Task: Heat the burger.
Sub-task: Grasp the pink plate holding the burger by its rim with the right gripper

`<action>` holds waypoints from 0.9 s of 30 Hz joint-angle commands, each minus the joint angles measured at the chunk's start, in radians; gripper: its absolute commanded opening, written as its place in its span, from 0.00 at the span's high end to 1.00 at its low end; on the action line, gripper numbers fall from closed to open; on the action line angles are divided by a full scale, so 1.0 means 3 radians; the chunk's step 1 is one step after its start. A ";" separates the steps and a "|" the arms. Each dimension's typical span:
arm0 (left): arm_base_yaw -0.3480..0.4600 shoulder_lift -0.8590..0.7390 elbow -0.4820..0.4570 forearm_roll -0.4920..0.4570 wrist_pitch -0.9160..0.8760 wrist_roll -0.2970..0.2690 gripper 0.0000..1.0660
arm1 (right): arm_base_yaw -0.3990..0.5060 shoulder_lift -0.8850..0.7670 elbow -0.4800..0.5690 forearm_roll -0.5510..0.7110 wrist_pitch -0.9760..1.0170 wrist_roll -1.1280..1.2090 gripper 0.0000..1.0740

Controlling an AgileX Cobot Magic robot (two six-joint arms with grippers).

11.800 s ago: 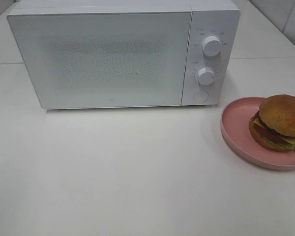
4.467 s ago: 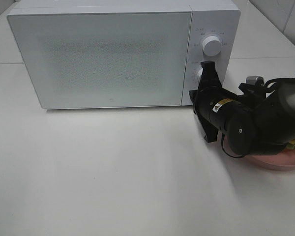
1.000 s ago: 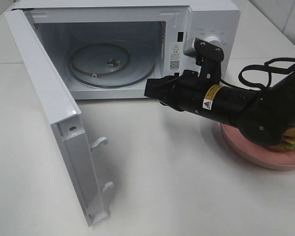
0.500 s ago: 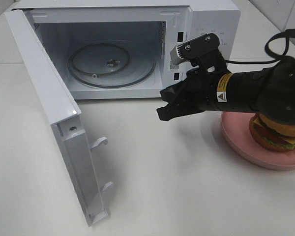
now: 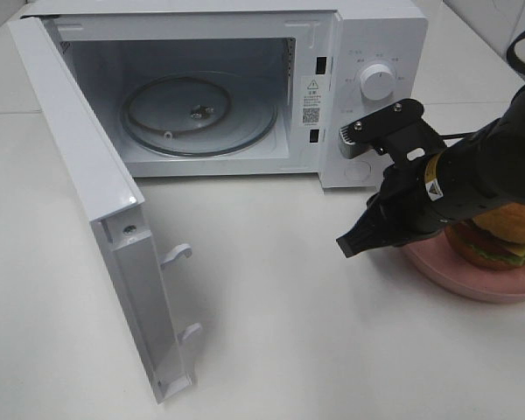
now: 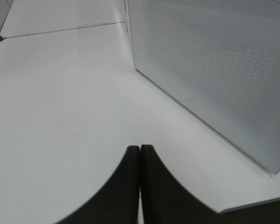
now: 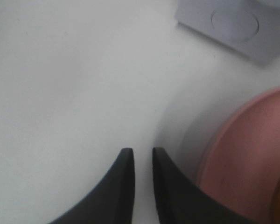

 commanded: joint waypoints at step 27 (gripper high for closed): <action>0.0017 -0.0070 0.0003 -0.0013 -0.0043 -0.0007 1.00 | -0.0010 0.0020 -0.0703 0.1637 0.1460 -0.1100 0.30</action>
